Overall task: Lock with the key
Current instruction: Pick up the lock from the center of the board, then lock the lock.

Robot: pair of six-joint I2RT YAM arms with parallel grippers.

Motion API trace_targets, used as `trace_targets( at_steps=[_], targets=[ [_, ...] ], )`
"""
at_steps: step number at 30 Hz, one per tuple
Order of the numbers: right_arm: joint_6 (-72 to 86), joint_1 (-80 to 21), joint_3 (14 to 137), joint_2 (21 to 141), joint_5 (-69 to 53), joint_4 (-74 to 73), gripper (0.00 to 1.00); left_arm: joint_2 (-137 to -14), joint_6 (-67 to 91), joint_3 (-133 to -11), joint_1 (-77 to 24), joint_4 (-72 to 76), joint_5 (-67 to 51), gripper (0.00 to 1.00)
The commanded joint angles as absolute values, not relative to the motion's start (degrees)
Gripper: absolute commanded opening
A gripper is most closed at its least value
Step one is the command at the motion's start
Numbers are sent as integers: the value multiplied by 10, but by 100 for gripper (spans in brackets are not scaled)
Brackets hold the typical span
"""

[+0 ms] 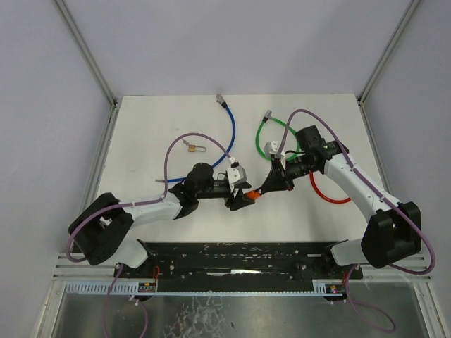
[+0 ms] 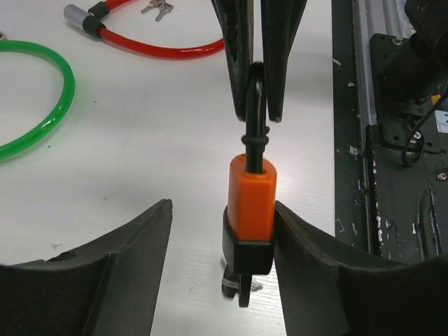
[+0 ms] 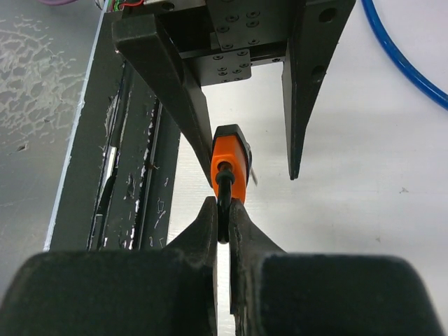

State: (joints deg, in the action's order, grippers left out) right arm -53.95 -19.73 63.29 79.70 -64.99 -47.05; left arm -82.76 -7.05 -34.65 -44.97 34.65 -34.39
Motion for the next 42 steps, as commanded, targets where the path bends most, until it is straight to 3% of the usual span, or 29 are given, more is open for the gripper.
trace_targets(
  at_steps=[1, 11, 20, 23, 42],
  targets=[
    [-537, -206, 658, 787, -661, -466, 0, -836, -74, -377, -451, 330, -364, 54],
    [-534, -214, 655, 788, -648, -461, 0, -851, -67, -402, -451, 299, -388, 41],
    [-538, -220, 653, 789, -642, -460, 0, -858, -64, -423, -451, 277, -415, 15],
    [-544, -221, 651, 788, -641, -459, 0, -851, -68, -422, -451, 272, -433, 1],
    [-625, -241, 634, 783, -637, -475, 0, -815, -61, -402, -451, 306, -472, 0]
  ],
)
